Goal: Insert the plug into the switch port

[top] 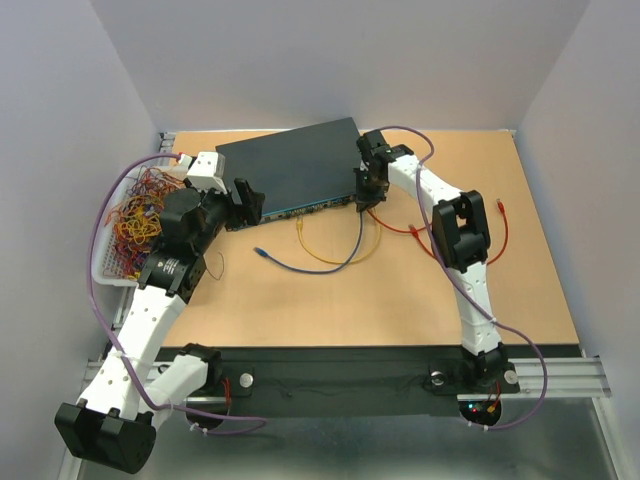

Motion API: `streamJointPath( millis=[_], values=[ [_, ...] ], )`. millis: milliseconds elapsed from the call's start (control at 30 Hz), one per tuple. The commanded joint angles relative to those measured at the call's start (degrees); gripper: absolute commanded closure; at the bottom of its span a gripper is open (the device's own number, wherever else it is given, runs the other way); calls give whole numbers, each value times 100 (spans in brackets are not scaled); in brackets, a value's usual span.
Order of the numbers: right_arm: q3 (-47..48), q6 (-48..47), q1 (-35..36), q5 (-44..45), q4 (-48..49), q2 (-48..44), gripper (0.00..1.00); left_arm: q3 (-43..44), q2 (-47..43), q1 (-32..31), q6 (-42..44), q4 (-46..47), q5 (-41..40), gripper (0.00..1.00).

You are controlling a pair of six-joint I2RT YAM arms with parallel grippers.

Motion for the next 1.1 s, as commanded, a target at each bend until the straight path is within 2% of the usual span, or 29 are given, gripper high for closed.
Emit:
streamJointPath(
  millis=[0, 233, 333, 433, 733, 1067],
  values=[
    [417, -30, 44, 90, 454, 32, 100, -93, -133, -29, 102, 203, -55, 13],
    [268, -56, 44, 116, 507, 182, 100, -93, -133, -29, 110, 186, -81, 13],
    [259, -73, 53, 300, 516, 278, 100, -93, -133, -29, 119, 194, -90, 13],
    [224, -74, 45, 896, 525, 305, 99, -93, -124, -29, 119, 186, -99, 13],
    [162, -65, 27, 1135, 718, 94, 99, -93, -115, -38, 128, 177, -107, 13],
    [627, -30, 9, 1566, 876, 270, 100, -93, -115, -55, 137, 177, -134, 13]
  ],
)
